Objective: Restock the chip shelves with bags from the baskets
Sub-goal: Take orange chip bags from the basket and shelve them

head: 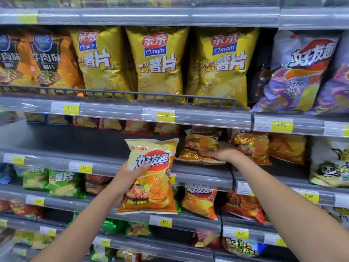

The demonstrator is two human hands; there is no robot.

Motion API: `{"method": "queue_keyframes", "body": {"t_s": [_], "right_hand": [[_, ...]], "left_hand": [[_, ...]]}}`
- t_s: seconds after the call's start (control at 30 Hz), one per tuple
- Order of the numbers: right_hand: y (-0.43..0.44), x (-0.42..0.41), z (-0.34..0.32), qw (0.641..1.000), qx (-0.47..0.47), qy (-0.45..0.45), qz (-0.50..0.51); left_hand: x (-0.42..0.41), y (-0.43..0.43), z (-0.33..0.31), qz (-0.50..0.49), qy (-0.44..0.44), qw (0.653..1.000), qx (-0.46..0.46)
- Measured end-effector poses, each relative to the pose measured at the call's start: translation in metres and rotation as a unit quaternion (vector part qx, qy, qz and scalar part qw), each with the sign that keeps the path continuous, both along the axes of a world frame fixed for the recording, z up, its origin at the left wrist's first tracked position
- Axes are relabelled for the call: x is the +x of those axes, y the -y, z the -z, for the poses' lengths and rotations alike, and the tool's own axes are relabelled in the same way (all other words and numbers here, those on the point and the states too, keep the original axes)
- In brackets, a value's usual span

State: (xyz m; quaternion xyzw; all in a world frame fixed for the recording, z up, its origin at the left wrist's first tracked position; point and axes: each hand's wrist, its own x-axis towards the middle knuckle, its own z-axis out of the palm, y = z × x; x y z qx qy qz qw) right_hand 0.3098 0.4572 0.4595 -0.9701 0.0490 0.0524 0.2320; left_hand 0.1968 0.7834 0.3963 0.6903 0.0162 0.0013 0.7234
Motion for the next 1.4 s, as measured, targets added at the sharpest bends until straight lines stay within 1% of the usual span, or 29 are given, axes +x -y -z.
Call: {"method": "queue_keyframes", "body": {"t_s": [0.07,0.2,0.27,0.33,0.43,0.47,0.6,0.67,0.8,0.97,1.23,1.4], "right_hand": [[0.0,-0.001,-0.002,1.0,-0.018,0.016,0.0],[0.0,-0.001,-0.001,0.997,-0.004,0.071,-0.013],[0.001,0.0,0.001,0.996,0.009,0.084,-0.012],[0.001,0.002,0.003,0.996,0.035,0.082,0.0],[0.0,0.008,0.006,0.995,0.083,0.05,0.016],[-0.002,0.01,0.007,0.995,0.084,0.042,0.019],[-0.008,0.015,0.012,0.997,0.022,0.067,0.033],[-0.012,0.018,0.015,0.995,0.014,0.084,0.043],[-0.016,0.03,0.024,0.99,0.041,0.121,0.065],[-0.018,0.043,0.031,0.978,0.103,0.156,0.089],[-0.005,0.043,0.032,0.979,0.135,0.138,0.061],[0.013,0.018,0.026,0.974,0.139,0.174,0.039]], "left_hand": [[0.0,0.001,-0.001,0.004,0.003,1.0,-0.004],[0.0,0.002,-0.001,0.007,0.01,1.0,-0.003],[0.0,0.002,0.0,0.004,0.01,1.0,-0.005],[-0.001,0.003,0.0,0.002,0.008,1.0,-0.009],[-0.001,0.004,-0.001,0.004,0.008,1.0,-0.008],[-0.001,0.004,-0.002,0.004,0.007,1.0,-0.009],[0.0,0.005,-0.003,0.004,0.007,1.0,-0.006],[0.0,0.006,-0.003,0.002,0.004,1.0,-0.008],[0.002,0.005,-0.001,0.002,0.007,1.0,-0.001],[0.003,0.004,-0.002,0.004,0.005,1.0,0.008],[0.007,0.019,-0.01,0.016,0.002,1.0,-0.02],[0.019,0.052,-0.023,0.032,0.013,0.999,-0.039]]}}
